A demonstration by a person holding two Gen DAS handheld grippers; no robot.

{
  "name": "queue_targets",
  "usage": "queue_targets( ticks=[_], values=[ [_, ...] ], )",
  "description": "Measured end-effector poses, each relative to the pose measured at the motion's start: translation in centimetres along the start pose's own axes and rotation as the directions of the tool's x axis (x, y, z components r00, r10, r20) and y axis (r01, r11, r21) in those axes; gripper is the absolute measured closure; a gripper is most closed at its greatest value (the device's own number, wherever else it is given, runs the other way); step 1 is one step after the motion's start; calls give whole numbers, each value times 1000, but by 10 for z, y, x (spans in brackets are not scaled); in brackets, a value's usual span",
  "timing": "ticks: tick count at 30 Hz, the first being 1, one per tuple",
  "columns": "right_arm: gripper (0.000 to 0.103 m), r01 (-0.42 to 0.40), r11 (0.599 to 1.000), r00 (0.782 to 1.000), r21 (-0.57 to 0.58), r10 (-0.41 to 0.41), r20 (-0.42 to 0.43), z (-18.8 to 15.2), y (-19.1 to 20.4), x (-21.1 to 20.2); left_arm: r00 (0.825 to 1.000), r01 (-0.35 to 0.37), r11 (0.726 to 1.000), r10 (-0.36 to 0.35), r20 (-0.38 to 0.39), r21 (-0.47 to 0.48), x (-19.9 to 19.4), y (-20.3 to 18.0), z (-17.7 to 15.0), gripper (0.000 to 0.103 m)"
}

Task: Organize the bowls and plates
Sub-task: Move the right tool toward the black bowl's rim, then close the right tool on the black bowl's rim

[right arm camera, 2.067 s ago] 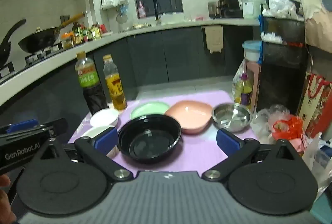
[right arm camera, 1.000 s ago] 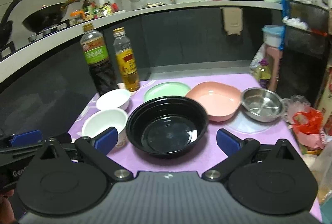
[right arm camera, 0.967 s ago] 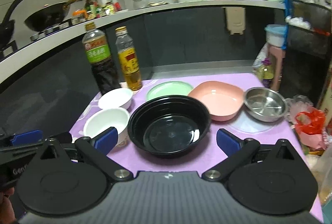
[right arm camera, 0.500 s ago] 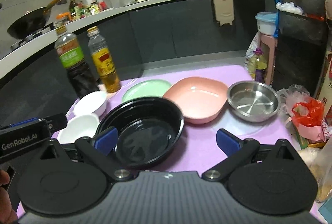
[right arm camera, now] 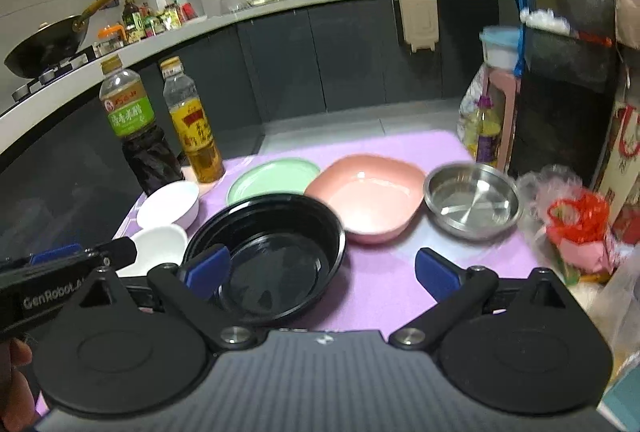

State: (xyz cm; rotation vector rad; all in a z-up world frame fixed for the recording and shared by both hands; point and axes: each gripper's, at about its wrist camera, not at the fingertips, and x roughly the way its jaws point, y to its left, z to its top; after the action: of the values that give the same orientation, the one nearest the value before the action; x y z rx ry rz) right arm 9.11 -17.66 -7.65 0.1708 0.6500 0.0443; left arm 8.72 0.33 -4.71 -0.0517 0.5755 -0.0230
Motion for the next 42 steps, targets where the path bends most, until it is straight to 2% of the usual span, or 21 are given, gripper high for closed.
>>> queue_targets(
  ticks=[4,11,19,27,37,42],
  values=[
    [37,-29,999,1000,-14,29,-6,-3,18,-7,999,-23,999,24,28,-25,-15,15,-2,48],
    [37,-61,996,998,-63,60,-14,-9,35,-17,999,-39,996,39,6,-80,-24,30,-7,48],
    [37,-74,996,997,-42,73,-23,-16,28,-24,1000,-22,998,21,-16,-64,-28,22,-11,48],
    [38,-99,995,994,-16,98,-52,-22,23,-17,999,-44,997,42,-30,-56,-26,20,-14,48],
    [38,-62,998,995,25,64,-78,-24,6,-3,996,-42,998,39,-78,-36,-4,9,-18,48],
    [38,-43,997,994,58,48,-95,-23,-5,8,993,-25,998,17,-120,-64,13,11,-18,48]
  ],
)
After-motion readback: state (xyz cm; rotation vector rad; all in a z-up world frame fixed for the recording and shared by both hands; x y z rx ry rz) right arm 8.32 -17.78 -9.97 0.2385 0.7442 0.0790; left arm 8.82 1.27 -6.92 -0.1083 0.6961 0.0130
